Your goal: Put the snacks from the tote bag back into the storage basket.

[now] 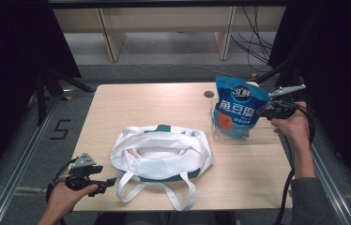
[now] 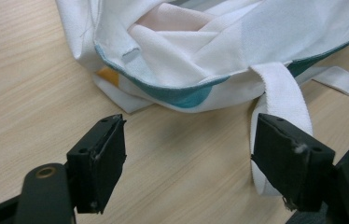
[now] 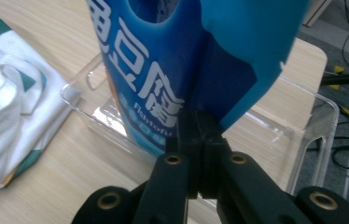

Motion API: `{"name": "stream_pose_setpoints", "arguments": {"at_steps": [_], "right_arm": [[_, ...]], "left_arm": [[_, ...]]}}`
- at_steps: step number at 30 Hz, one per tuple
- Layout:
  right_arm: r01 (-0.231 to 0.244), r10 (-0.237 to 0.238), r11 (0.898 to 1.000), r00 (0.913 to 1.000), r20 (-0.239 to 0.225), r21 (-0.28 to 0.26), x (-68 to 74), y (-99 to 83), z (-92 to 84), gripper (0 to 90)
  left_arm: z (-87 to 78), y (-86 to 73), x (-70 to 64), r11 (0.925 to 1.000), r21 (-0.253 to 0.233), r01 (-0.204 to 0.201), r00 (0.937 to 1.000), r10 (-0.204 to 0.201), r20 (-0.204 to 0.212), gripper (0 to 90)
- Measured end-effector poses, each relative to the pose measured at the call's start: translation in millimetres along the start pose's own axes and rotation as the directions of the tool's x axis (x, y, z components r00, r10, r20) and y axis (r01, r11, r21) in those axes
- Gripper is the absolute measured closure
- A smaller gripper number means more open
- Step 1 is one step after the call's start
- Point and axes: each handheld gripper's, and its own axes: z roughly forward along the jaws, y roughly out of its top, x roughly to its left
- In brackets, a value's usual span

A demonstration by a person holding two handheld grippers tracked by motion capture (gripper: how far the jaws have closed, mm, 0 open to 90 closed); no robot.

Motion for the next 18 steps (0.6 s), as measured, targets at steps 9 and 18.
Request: {"name": "stream_pose_setpoints", "arguments": {"at_steps": [9,18], "right_arm": [[0.015,-0.015,1.0,0.9999,0.003,0.0,-17.7,1.4,3.5,90.0],[0.0,0.0,1.0,0.9999,0.013,-0.006,-30.9,5.2,8.9,90.0]], "left_arm": [[-0.7,0.1,1.3,0.9999,0.012,-0.011,0.9999,0.011,0.003,24.2],[-1.5,0.1,1.2,0.9998,0.016,-0.011,0.9999,0.011,-0.01,24.2]]}}
